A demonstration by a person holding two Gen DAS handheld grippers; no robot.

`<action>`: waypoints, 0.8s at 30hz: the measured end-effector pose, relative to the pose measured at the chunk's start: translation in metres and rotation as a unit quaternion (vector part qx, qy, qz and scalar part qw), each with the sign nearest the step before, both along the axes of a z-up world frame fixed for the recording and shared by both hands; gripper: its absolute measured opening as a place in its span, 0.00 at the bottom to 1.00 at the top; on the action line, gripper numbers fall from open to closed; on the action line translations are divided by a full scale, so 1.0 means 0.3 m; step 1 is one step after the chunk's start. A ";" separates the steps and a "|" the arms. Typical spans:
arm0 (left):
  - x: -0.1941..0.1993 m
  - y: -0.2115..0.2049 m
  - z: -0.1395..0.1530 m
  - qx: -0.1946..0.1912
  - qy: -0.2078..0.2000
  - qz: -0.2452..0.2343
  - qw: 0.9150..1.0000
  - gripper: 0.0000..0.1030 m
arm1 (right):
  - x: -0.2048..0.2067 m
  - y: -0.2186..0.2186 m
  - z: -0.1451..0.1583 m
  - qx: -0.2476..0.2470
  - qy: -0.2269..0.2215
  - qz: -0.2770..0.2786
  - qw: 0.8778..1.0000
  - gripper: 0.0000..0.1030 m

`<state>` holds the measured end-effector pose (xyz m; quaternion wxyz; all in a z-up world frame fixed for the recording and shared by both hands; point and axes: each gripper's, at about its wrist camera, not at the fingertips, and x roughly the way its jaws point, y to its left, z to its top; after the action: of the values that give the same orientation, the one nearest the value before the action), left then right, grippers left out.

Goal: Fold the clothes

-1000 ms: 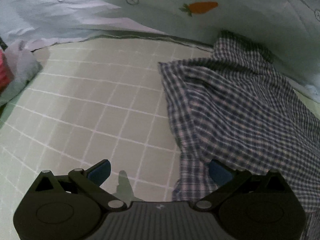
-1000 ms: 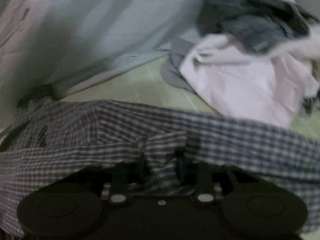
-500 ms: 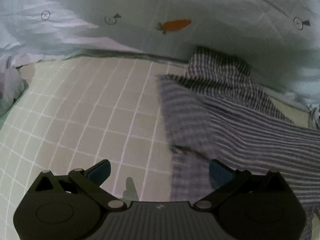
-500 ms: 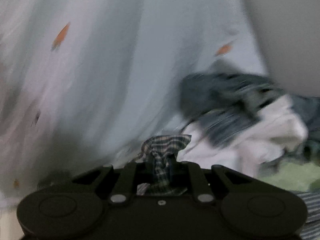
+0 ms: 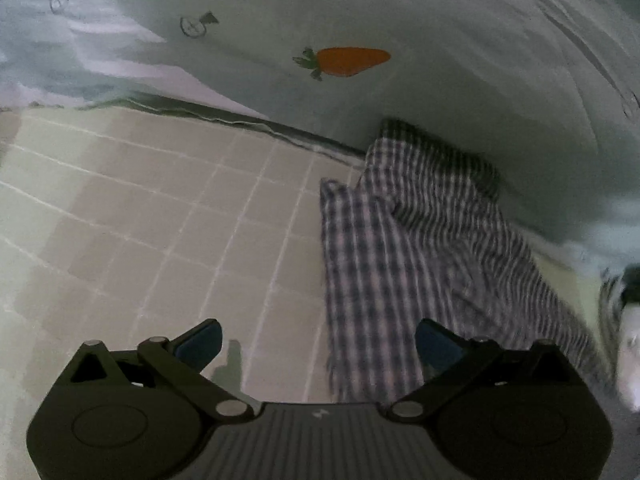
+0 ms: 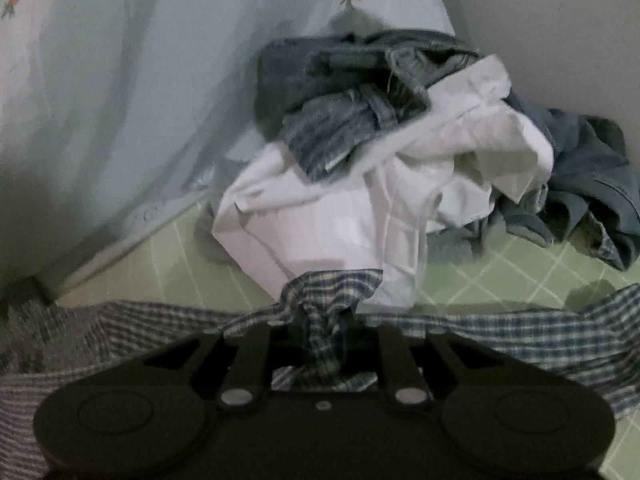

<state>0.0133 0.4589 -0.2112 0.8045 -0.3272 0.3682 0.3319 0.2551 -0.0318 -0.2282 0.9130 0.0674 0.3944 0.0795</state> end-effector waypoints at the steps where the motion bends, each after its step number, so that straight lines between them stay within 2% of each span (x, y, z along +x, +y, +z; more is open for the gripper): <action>1: 0.012 0.024 -0.016 -0.008 -0.009 0.004 1.000 0.86 | 0.005 0.002 -0.010 -0.001 0.004 -0.002 1.000 0.17; 2: 0.022 0.045 -0.032 -0.016 -0.016 0.006 1.000 0.74 | 0.012 -0.001 -0.018 0.001 0.009 -0.005 1.000 0.17; 3: 0.032 0.064 -0.048 -0.023 -0.022 0.005 0.999 0.53 | 0.017 -0.005 -0.024 0.007 0.013 -0.009 1.000 0.17; 4: 0.042 0.081 -0.063 -0.028 -0.026 0.003 0.999 0.38 | 0.020 -0.007 -0.029 0.012 0.017 -0.013 1.000 0.17; 5: 0.052 0.095 -0.072 -0.029 -0.028 0.002 0.999 0.02 | 0.024 -0.009 -0.033 0.015 0.019 -0.016 1.000 0.17; 7: 0.075 0.114 -0.076 -0.017 -0.029 -0.002 0.999 0.03 | 0.026 -0.010 -0.034 0.017 0.021 -0.017 0.999 0.18; 9: 0.101 0.118 -0.064 0.013 -0.026 -0.014 0.999 0.02 | 0.023 -0.004 -0.034 0.016 0.018 -0.012 1.000 0.18; 12: 0.142 0.131 -0.054 0.042 -0.005 -0.029 0.999 0.02 | 0.012 0.017 -0.035 0.010 0.010 0.001 1.000 0.18; 18: 0.137 0.144 -0.082 0.037 0.013 -0.013 0.999 0.05 | -0.006 0.067 -0.032 -0.023 0.001 0.025 0.999 0.18; 20: 0.135 0.132 -0.045 0.049 0.024 -0.015 0.998 0.13 | -0.015 0.074 -0.014 -0.029 -0.008 0.029 0.999 0.18; 22: 0.117 0.115 0.016 0.072 0.026 -0.017 0.997 0.32 | -0.030 0.072 0.015 -0.023 -0.016 0.032 0.999 0.17; 24: 0.092 0.085 0.091 0.103 0.032 -0.013 0.994 0.69 | -0.062 0.077 0.053 -0.017 -0.030 0.041 0.999 0.17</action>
<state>0.0409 0.4845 -0.1838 0.8259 -0.2272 0.3618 0.3678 0.2363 -0.0088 -0.2123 0.9215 0.0335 0.3703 0.1120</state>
